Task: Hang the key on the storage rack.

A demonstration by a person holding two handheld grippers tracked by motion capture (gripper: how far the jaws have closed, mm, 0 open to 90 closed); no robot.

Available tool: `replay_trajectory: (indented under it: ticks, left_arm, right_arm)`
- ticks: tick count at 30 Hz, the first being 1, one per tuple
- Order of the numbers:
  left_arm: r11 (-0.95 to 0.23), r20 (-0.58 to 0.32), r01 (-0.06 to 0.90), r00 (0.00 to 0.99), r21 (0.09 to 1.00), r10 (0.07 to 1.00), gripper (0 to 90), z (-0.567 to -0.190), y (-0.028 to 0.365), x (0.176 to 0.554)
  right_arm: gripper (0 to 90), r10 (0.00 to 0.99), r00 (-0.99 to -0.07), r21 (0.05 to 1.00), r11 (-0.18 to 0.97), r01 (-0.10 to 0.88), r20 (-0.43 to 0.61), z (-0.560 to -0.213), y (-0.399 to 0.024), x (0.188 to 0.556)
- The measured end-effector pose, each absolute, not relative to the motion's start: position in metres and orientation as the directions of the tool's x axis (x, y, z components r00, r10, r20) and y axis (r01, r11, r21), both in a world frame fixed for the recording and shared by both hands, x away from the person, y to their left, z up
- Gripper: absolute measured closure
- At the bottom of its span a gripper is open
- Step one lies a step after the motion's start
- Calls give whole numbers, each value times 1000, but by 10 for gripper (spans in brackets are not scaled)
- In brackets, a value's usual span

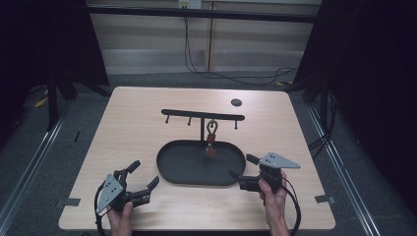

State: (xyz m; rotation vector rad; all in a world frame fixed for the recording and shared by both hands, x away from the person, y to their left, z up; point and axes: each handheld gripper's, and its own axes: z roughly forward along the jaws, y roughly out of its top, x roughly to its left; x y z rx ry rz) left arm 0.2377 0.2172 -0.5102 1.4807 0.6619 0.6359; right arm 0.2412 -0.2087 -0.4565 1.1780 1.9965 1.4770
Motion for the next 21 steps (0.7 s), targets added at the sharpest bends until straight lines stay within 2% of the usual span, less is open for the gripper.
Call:
replay_trajectory:
  ticks: [6,13,18,20,21]
  left_arm:
    - [-6,-6,16,675,1000,738,157,-510,218,238]
    - [-5,-7,16,675,1000,737,156,-510,217,238]
    - [-8,-5,16,675,1000,737,157,-510,218,238]
    - [-8,-5,16,675,1000,738,157,-510,218,238]
    - [-8,-5,16,675,1000,738,157,-510,218,238]
  right_arm:
    - [171,857,-501,956,39,291,118,-489,-215,231]
    - [170,888,-450,985,-16,173,93,-507,-216,225]
    - [146,887,-456,995,-27,92,67,-509,-217,218]
    - [136,876,-482,1000,-15,6,16,-512,-217,210]
    - [136,882,-471,1000,-16,-4,12,-512,-217,209]
